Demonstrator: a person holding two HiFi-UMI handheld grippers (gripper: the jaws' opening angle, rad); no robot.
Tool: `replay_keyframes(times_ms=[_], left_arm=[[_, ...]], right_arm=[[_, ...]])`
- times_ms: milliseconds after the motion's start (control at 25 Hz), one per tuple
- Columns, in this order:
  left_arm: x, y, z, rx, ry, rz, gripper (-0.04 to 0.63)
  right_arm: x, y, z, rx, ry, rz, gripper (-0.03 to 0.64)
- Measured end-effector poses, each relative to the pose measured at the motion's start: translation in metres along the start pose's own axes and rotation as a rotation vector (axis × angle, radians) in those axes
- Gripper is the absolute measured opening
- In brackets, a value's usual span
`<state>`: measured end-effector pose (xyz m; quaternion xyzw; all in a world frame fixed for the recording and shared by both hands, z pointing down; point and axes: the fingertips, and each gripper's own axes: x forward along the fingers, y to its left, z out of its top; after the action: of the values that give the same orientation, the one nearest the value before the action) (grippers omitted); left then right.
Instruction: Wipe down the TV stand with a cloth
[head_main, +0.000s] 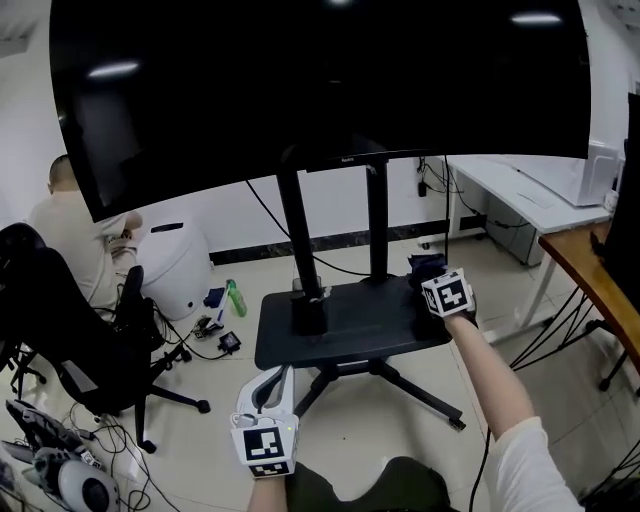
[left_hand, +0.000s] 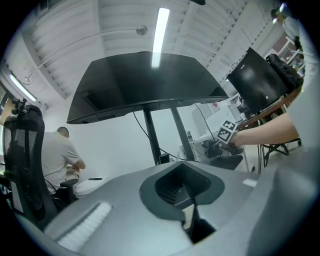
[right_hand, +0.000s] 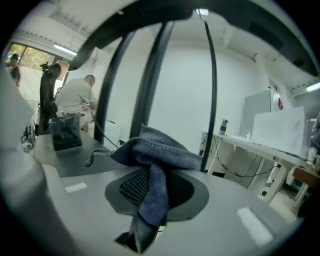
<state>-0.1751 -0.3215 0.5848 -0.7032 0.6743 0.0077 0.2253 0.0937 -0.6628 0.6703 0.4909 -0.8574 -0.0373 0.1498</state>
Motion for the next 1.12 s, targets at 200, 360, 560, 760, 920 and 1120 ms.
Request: replay_keyframes(times_ms=[200,360,560,760,920,1120], left_arm=[[-0.004,-0.016,0.004,-0.004,-0.03,-0.015,0.244],[-0.017,-0.041,0.01,-0.04,0.003,-0.053,0.244],[-0.033,-0.041,0.007,-0.085,0.138,-0.029,0.244],[-0.02,-0.006,-0.007,0.028,-0.036,0.072,0.245],[-0.029,0.027,-0.052,0.046,0.042,0.119,0.245],[-0.046,0.06,-0.091,0.012,0.091,0.159,0.244]], right_arm=[[-0.191,0.078,0.012,-0.013,-0.312,-0.004,0.086],[-0.347,0.15,0.035,-0.011,-0.504,-0.104,0.084],[-0.341,0.2,0.057,-0.029,-0.61,-0.029,0.084],[-0.26,0.263,0.047,-0.003,-0.598,0.099,0.084],[-0.194,0.315,0.022,0.005,-0.525,0.182,0.086],[-0.158,0.358,0.002,-0.041,-0.453,0.229,0.086]])
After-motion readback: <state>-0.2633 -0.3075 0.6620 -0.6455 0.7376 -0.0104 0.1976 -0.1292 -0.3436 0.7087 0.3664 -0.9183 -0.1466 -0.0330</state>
